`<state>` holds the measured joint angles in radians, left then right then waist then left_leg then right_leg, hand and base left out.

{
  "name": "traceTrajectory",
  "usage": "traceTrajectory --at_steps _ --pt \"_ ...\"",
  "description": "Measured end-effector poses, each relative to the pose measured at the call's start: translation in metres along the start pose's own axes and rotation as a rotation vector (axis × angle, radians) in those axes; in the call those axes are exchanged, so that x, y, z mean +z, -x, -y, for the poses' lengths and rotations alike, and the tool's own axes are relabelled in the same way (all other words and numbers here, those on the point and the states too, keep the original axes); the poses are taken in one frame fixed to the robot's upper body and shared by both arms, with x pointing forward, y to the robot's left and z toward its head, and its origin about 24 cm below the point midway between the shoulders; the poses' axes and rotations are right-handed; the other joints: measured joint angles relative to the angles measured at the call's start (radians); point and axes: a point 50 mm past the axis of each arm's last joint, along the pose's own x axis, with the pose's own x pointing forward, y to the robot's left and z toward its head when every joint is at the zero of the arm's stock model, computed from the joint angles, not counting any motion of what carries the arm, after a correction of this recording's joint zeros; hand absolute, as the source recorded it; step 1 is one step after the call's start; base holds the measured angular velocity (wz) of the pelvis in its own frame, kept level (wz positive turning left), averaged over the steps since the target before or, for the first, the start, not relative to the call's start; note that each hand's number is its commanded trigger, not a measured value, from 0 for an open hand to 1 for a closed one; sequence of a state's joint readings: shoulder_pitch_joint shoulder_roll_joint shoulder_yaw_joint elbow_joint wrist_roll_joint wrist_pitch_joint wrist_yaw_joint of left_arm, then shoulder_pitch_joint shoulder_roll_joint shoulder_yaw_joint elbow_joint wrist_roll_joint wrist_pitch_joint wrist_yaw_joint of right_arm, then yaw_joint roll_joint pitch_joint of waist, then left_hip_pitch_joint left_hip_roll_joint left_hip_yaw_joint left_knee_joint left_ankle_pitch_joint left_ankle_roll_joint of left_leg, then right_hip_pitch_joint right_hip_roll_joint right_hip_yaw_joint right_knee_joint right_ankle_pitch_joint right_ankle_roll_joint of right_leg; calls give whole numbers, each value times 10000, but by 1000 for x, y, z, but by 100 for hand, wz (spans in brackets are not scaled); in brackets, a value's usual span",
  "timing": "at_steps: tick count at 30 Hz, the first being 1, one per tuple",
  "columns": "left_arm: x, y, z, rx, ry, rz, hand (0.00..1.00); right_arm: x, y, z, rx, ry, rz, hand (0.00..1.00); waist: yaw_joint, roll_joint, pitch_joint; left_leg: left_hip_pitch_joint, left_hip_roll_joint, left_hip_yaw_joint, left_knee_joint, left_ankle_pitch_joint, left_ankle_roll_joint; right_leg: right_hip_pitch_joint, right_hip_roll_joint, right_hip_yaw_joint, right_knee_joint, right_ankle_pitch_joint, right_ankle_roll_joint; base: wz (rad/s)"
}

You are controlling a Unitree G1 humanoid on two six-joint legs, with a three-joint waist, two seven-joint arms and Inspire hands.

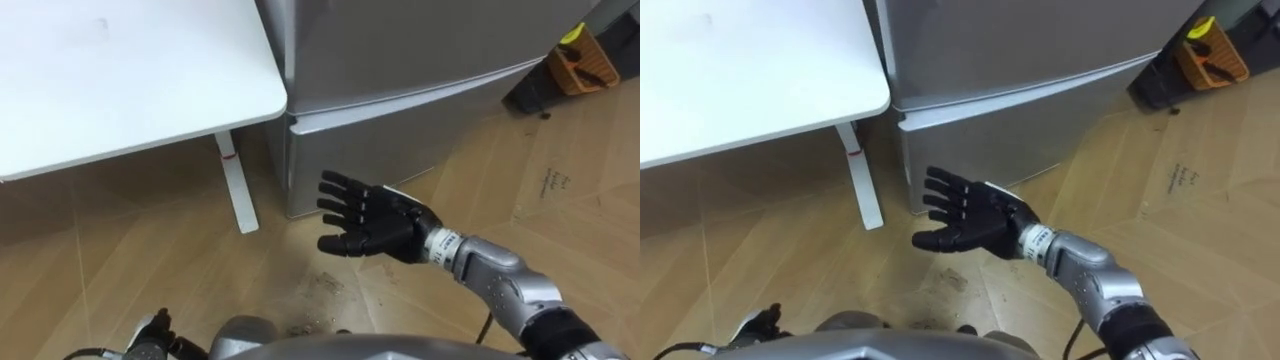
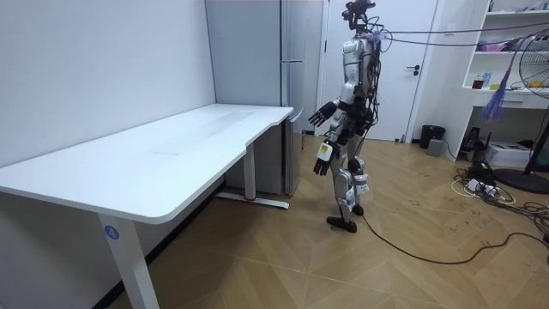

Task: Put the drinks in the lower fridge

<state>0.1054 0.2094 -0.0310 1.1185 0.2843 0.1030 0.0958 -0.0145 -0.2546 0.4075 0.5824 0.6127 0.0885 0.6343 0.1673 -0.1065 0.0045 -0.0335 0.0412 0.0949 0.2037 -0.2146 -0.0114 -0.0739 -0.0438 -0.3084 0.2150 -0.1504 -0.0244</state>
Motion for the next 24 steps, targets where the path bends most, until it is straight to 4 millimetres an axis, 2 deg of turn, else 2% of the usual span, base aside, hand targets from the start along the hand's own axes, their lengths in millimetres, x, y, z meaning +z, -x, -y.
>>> traceTrajectory --at_steps 6,15,20,24 --pt "1 0 -4 155 279 9 0 -20 9 13 -654 -178 -964 0 18 -34 -22 72 -2 37 14 -3 4 3 -9 42 41 0 3 -1" --pt "-1 0 -5 222 641 -11 0 -46 21 26 -1497 193 -2754 0 -100 -72 -13 52 -12 61 19 -32 43 44 -48 8 96 -4 11 1" --pt "-8 1 -2 149 620 -266 0 -75 43 42 -3169 -646 -3781 0 -131 -141 -5 -94 -42 100 241 -102 119 -22 -125 -31 201 -37 81 2" --pt "-12 1 -1 98 617 -406 0 -94 55 45 -3942 -1001 -4556 0 -218 -115 14 -168 -115 102 345 -198 206 -78 -166 -30 296 -80 158 1"
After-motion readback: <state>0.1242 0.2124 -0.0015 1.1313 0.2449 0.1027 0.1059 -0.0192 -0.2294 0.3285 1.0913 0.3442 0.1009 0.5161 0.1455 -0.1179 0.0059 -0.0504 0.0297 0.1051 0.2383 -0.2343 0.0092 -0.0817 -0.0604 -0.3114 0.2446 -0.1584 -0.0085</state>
